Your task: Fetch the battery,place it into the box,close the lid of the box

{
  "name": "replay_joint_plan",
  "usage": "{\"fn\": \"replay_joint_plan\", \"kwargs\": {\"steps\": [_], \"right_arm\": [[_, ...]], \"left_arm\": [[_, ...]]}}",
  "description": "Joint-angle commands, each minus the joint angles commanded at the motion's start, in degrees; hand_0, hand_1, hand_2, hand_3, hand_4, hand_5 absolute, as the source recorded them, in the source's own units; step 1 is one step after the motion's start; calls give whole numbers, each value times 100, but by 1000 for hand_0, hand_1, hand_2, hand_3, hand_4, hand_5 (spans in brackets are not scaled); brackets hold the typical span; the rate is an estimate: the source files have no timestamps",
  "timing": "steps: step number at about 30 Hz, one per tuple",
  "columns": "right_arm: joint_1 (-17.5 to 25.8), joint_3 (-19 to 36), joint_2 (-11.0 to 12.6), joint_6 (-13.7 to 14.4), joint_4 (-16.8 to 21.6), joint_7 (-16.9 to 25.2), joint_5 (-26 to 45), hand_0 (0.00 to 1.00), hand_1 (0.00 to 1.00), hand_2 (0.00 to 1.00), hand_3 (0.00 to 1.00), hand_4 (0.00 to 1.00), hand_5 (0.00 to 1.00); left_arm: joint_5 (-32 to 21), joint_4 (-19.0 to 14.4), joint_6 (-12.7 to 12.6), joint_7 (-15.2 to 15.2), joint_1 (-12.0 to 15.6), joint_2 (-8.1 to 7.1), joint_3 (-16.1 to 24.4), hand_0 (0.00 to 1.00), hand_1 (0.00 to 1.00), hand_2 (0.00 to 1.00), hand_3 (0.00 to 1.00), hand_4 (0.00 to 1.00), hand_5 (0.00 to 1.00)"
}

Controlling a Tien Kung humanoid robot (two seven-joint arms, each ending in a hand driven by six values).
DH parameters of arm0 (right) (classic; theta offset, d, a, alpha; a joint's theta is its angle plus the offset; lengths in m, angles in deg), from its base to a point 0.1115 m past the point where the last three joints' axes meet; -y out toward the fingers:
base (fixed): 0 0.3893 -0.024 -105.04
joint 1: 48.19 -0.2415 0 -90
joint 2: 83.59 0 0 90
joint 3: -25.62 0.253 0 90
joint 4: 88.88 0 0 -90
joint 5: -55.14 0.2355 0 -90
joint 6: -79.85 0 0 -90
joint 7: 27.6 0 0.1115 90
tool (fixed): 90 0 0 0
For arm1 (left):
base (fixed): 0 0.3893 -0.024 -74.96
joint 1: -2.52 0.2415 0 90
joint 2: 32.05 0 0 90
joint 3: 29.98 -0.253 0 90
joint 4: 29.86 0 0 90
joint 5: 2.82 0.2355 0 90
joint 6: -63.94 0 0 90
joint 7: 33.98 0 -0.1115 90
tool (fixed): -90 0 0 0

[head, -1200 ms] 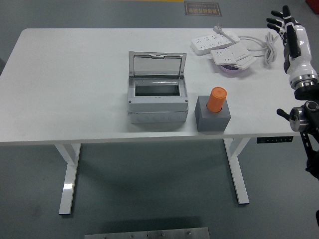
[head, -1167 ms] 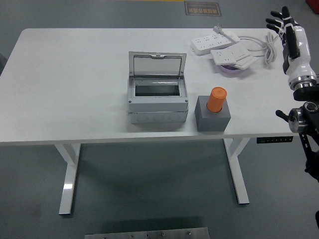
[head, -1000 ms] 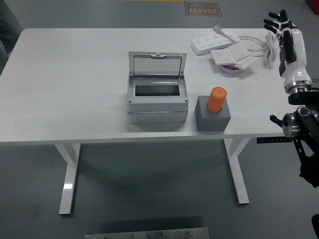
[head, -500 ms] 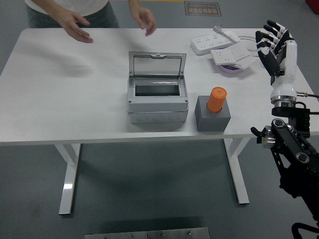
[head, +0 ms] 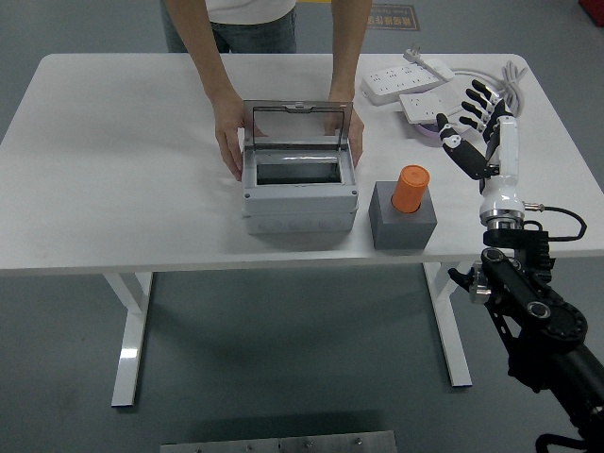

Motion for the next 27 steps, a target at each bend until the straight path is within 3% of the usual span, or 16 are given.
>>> {"fn": "replay_joint_plan", "kwargs": {"steps": [1, 12, 27], "right_arm": [[-1, -30, -11, -7, -39, -15, 3, 778, 789, 833, 847, 783, 127], [-14, -601, -30, -110, -302, -183, 153, 784, 791, 836, 850, 786, 133], [4, -1172, 58, -170, -275, -338, 255, 790, 791, 810, 844, 790, 158]], "left_arm": [[11, 0, 6, 0, -4, 2, 6, 850, 890, 835, 859, 932, 962], [129, 0, 34, 0, -45, 10, 64, 846, 890, 828, 851, 934, 959], [209, 0, 48, 0, -83, 11, 89, 845, 891, 826, 844, 924, 952]]}}
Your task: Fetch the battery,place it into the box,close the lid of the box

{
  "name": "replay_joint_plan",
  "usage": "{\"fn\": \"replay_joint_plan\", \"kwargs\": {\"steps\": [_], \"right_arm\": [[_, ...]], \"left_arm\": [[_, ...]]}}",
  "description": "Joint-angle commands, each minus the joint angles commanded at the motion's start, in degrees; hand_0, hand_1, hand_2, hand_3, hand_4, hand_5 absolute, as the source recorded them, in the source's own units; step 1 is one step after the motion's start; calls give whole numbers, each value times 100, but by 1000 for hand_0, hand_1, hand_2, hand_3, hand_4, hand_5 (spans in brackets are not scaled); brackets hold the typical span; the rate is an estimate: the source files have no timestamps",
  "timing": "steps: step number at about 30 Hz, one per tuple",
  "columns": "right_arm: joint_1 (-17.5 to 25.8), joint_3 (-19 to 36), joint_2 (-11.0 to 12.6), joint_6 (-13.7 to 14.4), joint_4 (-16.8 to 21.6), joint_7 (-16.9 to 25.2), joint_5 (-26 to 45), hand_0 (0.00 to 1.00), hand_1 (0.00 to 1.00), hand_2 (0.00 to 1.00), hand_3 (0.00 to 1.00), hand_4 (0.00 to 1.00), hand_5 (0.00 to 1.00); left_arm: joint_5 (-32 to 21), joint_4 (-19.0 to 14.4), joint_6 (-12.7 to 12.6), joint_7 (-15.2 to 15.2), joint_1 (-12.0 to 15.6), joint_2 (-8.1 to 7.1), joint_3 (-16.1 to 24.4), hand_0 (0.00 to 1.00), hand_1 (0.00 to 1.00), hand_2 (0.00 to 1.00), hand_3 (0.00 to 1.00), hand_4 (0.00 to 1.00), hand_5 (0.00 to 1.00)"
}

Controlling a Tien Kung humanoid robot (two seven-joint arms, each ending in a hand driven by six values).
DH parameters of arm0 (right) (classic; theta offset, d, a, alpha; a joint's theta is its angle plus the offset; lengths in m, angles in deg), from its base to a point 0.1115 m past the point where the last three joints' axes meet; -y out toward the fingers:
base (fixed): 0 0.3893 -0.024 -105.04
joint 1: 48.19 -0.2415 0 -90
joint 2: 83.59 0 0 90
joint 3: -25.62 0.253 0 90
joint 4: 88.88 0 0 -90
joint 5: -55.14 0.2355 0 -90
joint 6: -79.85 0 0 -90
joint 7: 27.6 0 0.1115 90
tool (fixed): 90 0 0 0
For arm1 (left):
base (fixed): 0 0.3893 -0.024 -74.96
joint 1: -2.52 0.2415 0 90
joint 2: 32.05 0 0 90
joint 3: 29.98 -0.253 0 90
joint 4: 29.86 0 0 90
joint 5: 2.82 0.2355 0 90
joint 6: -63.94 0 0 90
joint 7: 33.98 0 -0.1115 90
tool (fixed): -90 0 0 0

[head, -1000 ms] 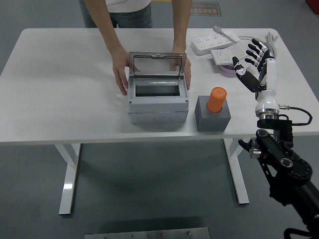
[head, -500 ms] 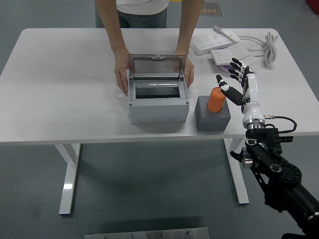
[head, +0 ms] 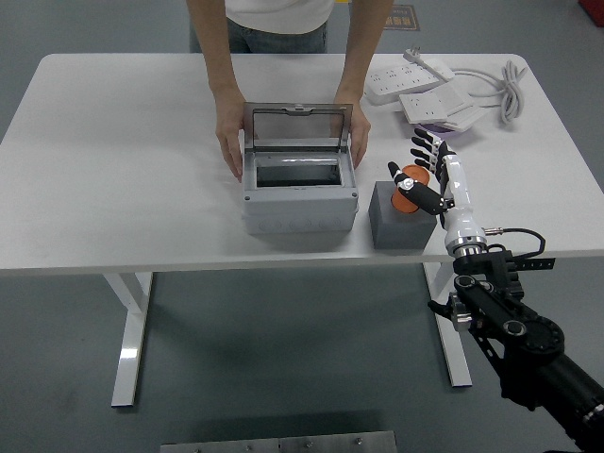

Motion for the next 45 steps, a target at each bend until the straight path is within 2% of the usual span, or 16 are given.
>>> {"fn": "replay_joint_plan", "kwargs": {"steps": [12, 27, 45], "right_arm": [[-28, -292, 46, -7, -4, -105, 11, 789, 788, 783, 842, 789, 164], [-44, -361, 99, -63, -236, -124, 99, 783, 784, 775, 830, 783, 171], [-56, -432, 110, 37, -202, -73, 185, 718, 748, 747, 808, 749, 161]], "left_arm": [[54, -1, 5, 0, -34, 12, -7, 844, 891, 823, 839, 914, 940], [59, 11, -13, 0, -78, 23, -95, 845, 891, 822, 839, 910, 930], [82, 14, -61, 50, -82, 30, -131, 844, 892, 821, 837, 906, 908]]}}
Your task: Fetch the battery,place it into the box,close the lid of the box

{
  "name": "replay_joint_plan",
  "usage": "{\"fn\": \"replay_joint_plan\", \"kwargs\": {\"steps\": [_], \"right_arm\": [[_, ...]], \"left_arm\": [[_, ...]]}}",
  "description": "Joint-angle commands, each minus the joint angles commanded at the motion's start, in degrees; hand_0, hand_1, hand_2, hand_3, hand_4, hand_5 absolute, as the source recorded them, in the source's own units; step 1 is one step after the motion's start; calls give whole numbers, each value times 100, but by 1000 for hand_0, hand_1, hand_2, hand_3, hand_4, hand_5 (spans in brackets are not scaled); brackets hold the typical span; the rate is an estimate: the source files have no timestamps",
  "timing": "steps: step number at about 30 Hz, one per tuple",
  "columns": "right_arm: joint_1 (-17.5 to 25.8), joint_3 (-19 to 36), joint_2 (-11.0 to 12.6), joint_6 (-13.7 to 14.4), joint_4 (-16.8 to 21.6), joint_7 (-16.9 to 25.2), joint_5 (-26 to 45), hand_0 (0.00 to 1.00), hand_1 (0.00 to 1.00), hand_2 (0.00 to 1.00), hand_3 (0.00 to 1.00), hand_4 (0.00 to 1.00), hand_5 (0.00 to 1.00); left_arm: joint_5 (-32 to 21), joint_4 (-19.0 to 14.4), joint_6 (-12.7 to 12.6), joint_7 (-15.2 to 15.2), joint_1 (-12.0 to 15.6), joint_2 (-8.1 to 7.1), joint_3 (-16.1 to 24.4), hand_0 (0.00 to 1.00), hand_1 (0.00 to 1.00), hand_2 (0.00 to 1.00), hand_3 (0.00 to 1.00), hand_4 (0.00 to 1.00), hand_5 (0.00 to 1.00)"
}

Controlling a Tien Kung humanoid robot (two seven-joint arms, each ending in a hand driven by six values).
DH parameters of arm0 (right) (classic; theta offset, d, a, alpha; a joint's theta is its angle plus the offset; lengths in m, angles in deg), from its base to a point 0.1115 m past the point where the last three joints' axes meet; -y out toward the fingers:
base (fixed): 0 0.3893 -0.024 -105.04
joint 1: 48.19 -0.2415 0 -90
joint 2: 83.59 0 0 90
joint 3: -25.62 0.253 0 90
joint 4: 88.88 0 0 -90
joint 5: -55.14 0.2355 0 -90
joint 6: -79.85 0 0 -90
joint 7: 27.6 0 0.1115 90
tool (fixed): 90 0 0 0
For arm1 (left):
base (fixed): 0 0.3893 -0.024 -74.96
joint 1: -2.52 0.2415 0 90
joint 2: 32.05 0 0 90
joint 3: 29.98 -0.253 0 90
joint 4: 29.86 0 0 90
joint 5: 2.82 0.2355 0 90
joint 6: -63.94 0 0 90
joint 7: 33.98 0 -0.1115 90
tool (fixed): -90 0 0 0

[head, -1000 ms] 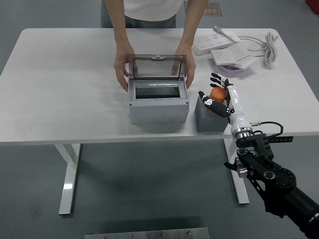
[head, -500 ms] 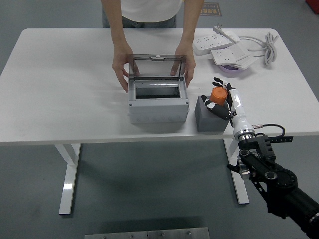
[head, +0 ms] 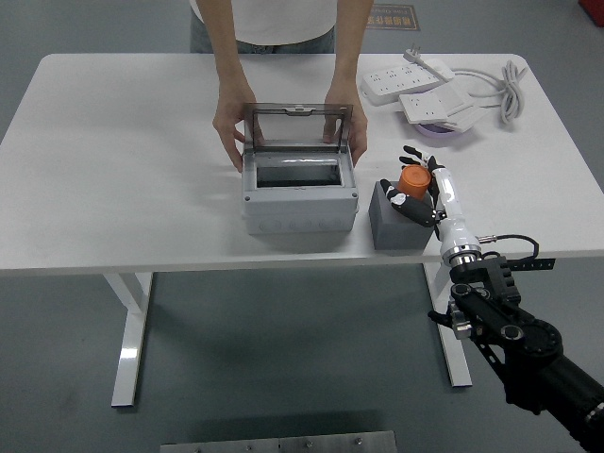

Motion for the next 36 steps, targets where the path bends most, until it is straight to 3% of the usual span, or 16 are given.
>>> {"fn": "replay_joint_plan", "kwargs": {"steps": [1, 6, 7, 12, 13, 36], "right_arm": [[-1, -9, 1, 16, 0, 5, 19, 593, 628, 605, 701, 661, 91], [-5, -45, 0, 39, -25, -21, 71, 593, 628, 605, 701, 661, 91], [-6, -53, -1, 39, -35, -26, 86, 461, 497, 507, 554, 441, 94], [-10, -99, -1, 41, -67, -68, 129, 461, 497, 507, 554, 441, 94], [-11, -105, 0, 38, -69, -79, 128, 418, 446, 498, 522, 399, 3], [-118, -239, 5, 47, -118, -161, 339, 326, 430, 500, 526, 350, 2]], "left_arm": [[-10, 1, -4, 7, -1, -3, -6, 845, 893, 824, 837, 906, 899], [-25, 4, -8, 29, -5, -12, -25, 845, 893, 824, 837, 906, 899], [-24, 4, -6, 32, -7, -13, -27, 847, 892, 826, 838, 905, 895], [-14, 8, 2, 45, -19, -12, -27, 847, 892, 826, 838, 905, 895], [-7, 8, 4, 42, -19, -11, -23, 847, 894, 827, 840, 906, 883], [121, 11, -13, 83, -46, -6, 2, 841, 901, 831, 841, 909, 861]]}}
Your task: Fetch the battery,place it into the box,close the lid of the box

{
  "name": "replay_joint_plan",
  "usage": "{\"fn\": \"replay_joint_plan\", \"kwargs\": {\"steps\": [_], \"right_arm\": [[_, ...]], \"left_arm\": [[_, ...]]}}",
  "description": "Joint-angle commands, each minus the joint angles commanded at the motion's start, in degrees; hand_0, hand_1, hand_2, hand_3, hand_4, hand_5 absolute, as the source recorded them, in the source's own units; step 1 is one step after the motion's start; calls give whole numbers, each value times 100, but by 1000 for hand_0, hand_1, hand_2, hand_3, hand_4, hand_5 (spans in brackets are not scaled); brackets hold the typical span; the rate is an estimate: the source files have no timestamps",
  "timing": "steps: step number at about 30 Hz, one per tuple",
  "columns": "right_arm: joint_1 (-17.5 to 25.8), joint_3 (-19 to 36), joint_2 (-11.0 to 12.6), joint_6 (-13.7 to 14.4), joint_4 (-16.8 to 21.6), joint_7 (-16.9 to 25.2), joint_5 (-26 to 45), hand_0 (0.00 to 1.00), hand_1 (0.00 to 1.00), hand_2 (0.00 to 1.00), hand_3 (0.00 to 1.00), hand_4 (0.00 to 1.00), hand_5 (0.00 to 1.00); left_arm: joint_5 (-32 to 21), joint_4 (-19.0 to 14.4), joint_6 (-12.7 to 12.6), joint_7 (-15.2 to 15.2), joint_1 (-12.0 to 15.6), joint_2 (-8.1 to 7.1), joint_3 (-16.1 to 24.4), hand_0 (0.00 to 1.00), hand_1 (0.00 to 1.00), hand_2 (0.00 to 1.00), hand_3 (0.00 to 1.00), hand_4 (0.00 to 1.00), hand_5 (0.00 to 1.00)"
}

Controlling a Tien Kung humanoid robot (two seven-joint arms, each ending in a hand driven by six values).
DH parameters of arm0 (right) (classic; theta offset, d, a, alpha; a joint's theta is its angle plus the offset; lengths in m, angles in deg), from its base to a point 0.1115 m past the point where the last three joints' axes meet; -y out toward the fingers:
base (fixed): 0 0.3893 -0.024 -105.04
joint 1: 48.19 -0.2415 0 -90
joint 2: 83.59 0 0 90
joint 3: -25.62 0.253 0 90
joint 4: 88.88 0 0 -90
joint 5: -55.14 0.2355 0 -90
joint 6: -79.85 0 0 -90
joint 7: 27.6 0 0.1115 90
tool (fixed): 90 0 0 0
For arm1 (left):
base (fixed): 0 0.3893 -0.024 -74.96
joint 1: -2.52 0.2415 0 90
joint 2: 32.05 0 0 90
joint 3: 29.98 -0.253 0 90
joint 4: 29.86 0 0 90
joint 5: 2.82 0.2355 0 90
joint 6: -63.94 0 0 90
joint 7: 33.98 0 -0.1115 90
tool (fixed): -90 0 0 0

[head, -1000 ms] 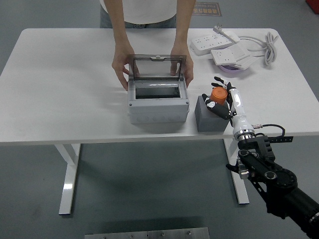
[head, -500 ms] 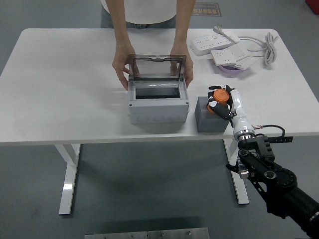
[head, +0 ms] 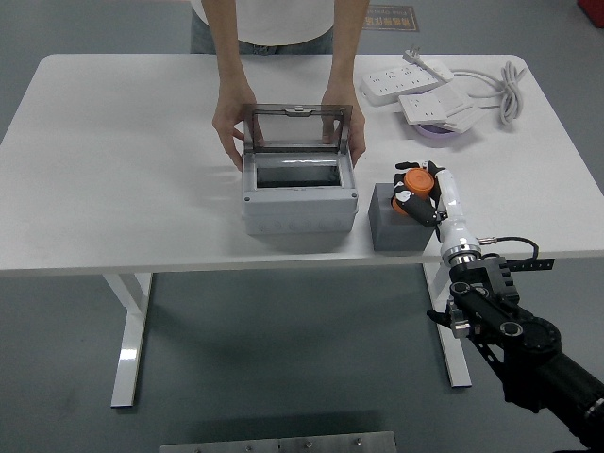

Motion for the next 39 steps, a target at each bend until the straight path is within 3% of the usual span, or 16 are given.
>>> {"fn": "replay_joint_plan", "kwargs": {"steps": [6, 7, 12, 13, 25, 35, 39], "right_arm": [[-115, 16, -3, -1, 9, -4, 40, 333, 431, 502, 528, 364, 2], [-129, 20, -5, 1, 13, -3, 46, 323, 402, 434, 449, 331, 2], [-176, 42, -14, 31, 76, 26, 73, 323, 402, 434, 449, 331, 2], [-187, 43, -15, 40, 93, 33, 77, 291, 343, 376, 380, 170, 2], [-299, 79, 11, 114, 204, 31, 47, 256, 309, 338, 354, 128, 2], [-631, 164, 340, 105, 660, -404, -732, 252, 306, 334, 351, 133, 2], [-842, 171, 477, 76, 821, -764, -1256, 243, 290, 320, 345, 133, 2]], "left_arm": [[22, -4, 0, -10, 1, -2, 28, 842, 902, 836, 841, 908, 854], [25, -5, 0, -11, 0, -3, 33, 842, 903, 838, 841, 907, 853], [45, -9, 0, -18, 3, -5, 49, 842, 903, 838, 841, 907, 853], [49, -9, 1, -20, 5, -3, 52, 843, 904, 842, 843, 908, 852], [149, -6, 5, -12, 7, 3, 82, 843, 909, 847, 849, 910, 853], [161, -6, -3, -6, 13, 4, 80, 846, 909, 848, 849, 912, 854], [146, -3, -8, 3, 9, 3, 73, 848, 911, 851, 849, 916, 857]]}}
